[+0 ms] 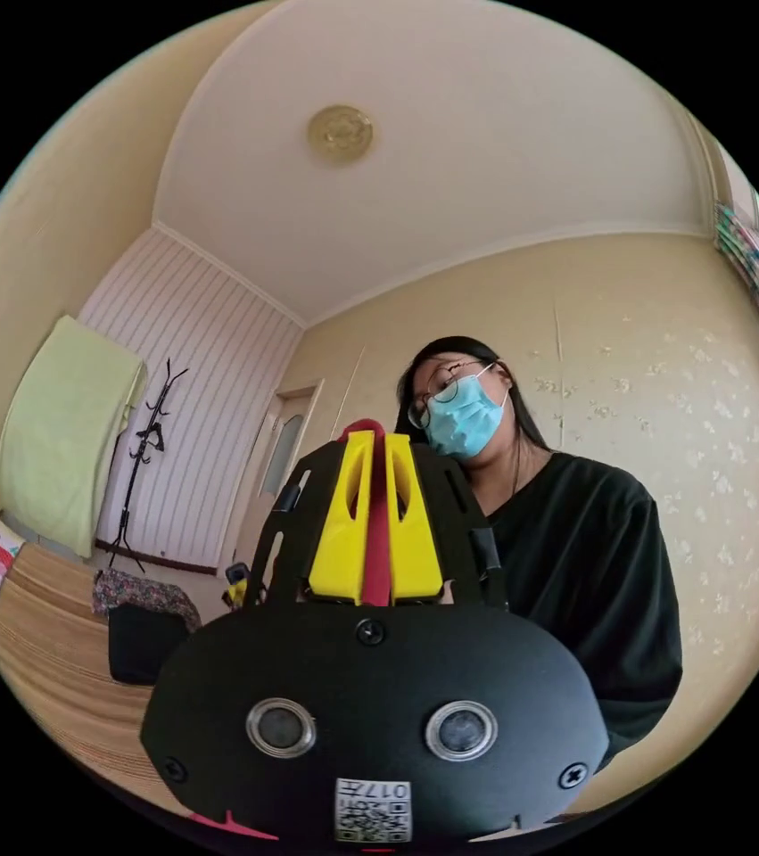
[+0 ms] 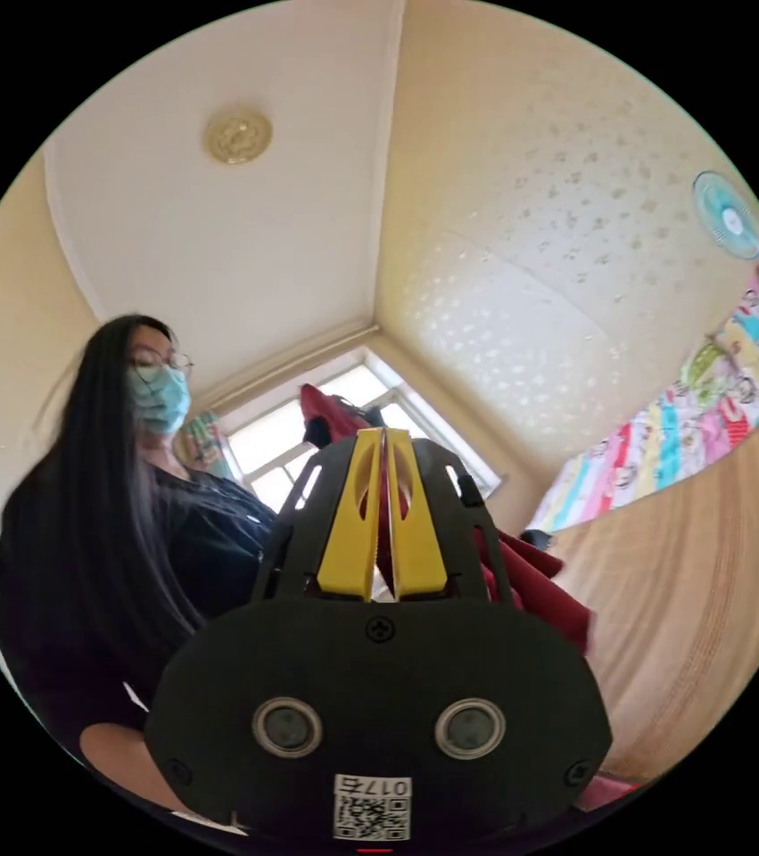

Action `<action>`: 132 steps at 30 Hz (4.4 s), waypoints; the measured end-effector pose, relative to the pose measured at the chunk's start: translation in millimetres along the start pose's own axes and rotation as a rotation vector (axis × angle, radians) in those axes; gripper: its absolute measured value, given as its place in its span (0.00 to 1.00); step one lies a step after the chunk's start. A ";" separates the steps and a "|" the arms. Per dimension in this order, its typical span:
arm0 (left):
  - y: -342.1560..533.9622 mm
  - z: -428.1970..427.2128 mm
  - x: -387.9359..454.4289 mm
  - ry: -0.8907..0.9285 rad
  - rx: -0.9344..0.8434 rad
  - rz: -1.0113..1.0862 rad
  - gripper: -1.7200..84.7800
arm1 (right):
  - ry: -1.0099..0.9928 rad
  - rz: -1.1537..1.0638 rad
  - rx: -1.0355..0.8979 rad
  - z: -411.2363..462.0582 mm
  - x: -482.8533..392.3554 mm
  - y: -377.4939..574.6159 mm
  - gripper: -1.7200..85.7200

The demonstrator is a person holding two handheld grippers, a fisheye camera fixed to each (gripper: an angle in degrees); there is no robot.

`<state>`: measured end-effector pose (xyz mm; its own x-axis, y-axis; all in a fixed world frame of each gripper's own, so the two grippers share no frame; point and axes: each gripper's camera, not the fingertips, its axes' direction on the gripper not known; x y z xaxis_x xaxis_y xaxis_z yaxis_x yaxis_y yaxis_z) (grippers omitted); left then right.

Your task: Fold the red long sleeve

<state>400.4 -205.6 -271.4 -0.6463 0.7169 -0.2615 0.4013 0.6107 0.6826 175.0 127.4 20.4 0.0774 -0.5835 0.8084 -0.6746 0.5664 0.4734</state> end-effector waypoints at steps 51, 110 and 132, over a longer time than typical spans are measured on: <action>-107.6 -194.8 255.6 -0.958 0.462 -0.414 0.01 | 0.017 -0.391 0.134 48.6 -255.3 -395.6 0.04; 63.7 -450.1 55.6 -1.040 0.358 -1.272 0.12 | 0.858 0.363 -1.356 19.6 173.2 -213.1 0.03; 322.5 -366.0 269.8 -1.651 -0.646 -1.912 0.03 | 1.009 0.555 -1.218 -17.0 66.6 -289.6 0.04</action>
<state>117.8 61.8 127.9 0.8784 -0.3628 -0.3111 0.0029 0.6550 -0.7556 387.9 -65.7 -56.9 0.7754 0.1366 0.6165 0.1069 0.9338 -0.3414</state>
